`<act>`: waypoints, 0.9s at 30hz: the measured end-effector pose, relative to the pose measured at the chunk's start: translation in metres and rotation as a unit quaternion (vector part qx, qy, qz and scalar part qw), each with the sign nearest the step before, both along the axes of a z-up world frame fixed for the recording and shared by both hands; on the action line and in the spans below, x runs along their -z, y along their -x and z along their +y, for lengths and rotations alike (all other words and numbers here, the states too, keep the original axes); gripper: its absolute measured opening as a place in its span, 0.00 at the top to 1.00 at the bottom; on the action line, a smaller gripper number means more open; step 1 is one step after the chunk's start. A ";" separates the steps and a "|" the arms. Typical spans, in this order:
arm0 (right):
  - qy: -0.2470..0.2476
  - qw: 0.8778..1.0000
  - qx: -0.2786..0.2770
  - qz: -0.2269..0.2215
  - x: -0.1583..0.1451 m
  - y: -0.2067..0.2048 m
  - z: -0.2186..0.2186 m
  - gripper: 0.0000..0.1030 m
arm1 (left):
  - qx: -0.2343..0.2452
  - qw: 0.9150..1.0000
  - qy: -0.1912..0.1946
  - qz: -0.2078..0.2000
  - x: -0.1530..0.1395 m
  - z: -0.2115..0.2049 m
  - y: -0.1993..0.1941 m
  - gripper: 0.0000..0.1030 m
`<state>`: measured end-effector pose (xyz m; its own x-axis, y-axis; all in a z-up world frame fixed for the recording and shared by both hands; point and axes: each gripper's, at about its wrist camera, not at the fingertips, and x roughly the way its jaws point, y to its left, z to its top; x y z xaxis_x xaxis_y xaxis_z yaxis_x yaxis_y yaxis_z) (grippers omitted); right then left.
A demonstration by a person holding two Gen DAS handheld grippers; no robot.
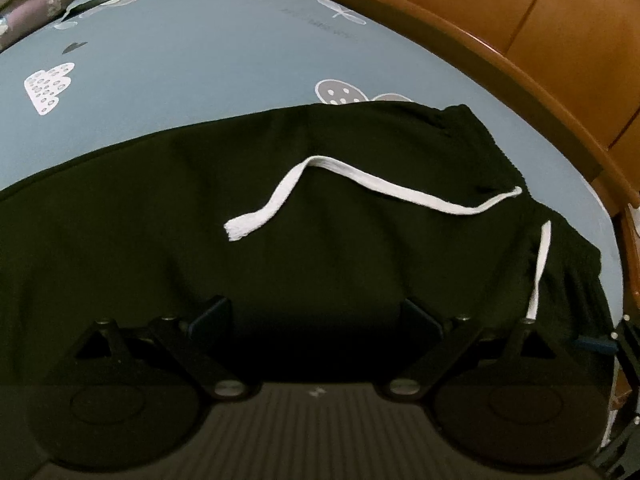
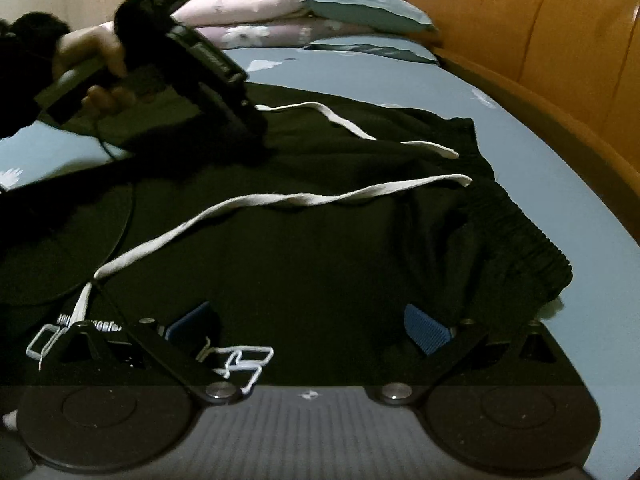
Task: Fold clothes
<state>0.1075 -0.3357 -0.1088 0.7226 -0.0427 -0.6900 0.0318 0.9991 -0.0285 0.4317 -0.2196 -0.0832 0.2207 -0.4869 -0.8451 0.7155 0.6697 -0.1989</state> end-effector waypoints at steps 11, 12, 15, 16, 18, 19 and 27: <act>-0.019 1.000 0.025 -0.004 -0.010 -0.001 -0.003 0.00 | 0.007 0.999 0.020 -0.033 -0.014 0.000 0.019 0.09; -0.029 0.999 0.035 -0.014 -0.012 -0.001 -0.006 0.00 | 0.012 0.999 0.025 -0.036 -0.020 0.004 0.025 0.09; -0.058 0.995 0.071 -0.035 -0.017 -0.002 -0.017 0.00 | 0.023 0.998 0.034 -0.050 -0.039 0.018 0.046 0.09; -0.071 0.993 0.082 -0.038 -0.018 -0.004 -0.021 0.00 | 0.025 0.998 0.038 -0.053 -0.044 0.025 0.053 0.09; -0.090 0.990 0.094 -0.050 -0.020 -0.006 -0.026 0.00 | 0.023 0.997 0.046 -0.053 -0.053 0.035 0.065 0.09; -0.101 0.988 0.099 -0.055 -0.020 -0.006 -0.029 0.00 | 0.021 0.997 0.049 -0.049 -0.056 0.041 0.071 0.09; -0.157 0.974 0.116 -0.115 -0.036 0.013 -0.050 0.00 | 0.053 0.995 0.063 -0.047 -0.070 0.057 0.131 0.09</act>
<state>0.0946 -0.3854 -0.0732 0.8554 -0.0364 -0.5166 0.2273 0.9227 0.3114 0.3008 -0.1622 -0.0135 0.2379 -0.6122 -0.7541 0.8007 0.5631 -0.2045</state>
